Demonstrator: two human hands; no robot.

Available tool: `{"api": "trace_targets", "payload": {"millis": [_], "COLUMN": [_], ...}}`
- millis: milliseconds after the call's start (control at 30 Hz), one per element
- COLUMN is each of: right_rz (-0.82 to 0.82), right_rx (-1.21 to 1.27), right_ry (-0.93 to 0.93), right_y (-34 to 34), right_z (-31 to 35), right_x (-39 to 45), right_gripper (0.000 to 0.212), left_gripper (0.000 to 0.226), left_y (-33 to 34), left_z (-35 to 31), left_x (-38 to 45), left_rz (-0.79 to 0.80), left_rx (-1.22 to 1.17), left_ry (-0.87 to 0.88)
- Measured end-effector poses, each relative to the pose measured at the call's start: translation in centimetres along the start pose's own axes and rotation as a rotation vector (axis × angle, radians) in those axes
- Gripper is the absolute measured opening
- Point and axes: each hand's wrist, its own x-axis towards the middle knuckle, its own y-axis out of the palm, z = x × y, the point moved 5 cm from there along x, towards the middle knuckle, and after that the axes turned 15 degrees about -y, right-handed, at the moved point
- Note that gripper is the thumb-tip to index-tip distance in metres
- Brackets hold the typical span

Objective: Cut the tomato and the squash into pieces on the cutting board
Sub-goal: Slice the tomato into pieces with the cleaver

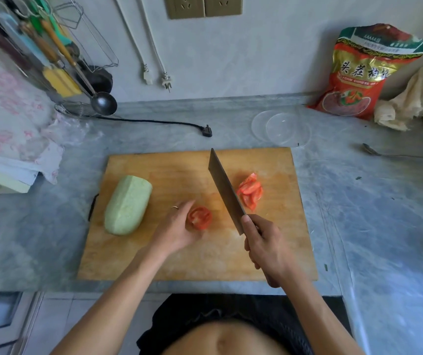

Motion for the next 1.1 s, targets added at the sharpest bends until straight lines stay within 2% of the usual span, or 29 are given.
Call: {"api": "trace_targets", "payload": {"millis": [133, 267, 333, 467, 633, 800, 933, 1100], "right_rz": [-0.035, -0.104, -0.143, -0.205, -0.262, -0.24, -0.179, -0.141], "right_rx": [-0.018, -0.059, -0.058, -0.056, -0.073, -0.088, -0.15, -0.226], "right_ry": [0.026, 0.057, 0.095, 0.155, 0.196, 0.204, 0.152, 0.003], "right_y": [0.5, 1.5, 2.1, 3.9, 5.1, 5.3, 3.8, 1.9], "right_z": [0.1, 0.3, 0.3, 1.2, 1.6, 1.4, 1.8, 2.5], "right_x": [-0.9, -1.5, -1.7, -1.8, -1.6, -1.5, -0.5, -0.5], "right_gripper": [0.035, 0.036, 0.034, 0.031, 0.036, 0.04, 0.043, 0.043], "left_gripper": [0.058, 0.075, 0.073, 0.056, 0.063, 0.05, 0.051, 0.048], "left_y": [0.9, 0.4, 0.6, 0.2, 0.0, -0.3, -0.4, 0.5], "left_z": [-0.8, -1.7, -2.0, -1.9, -2.1, -2.1, -3.9, -5.7], "left_x": [1.1, 2.3, 2.9, 3.6, 5.1, 5.6, 4.9, 4.4], "left_rz": [-0.045, -0.208, -0.177, -0.142, -0.043, -0.007, -0.107, -0.167], "left_rx": [-0.057, -0.153, -0.142, -0.147, -0.093, -0.068, -0.135, -0.084], "left_ry": [0.021, -0.034, -0.037, 0.08, 0.141, 0.128, 0.146, 0.18]}}
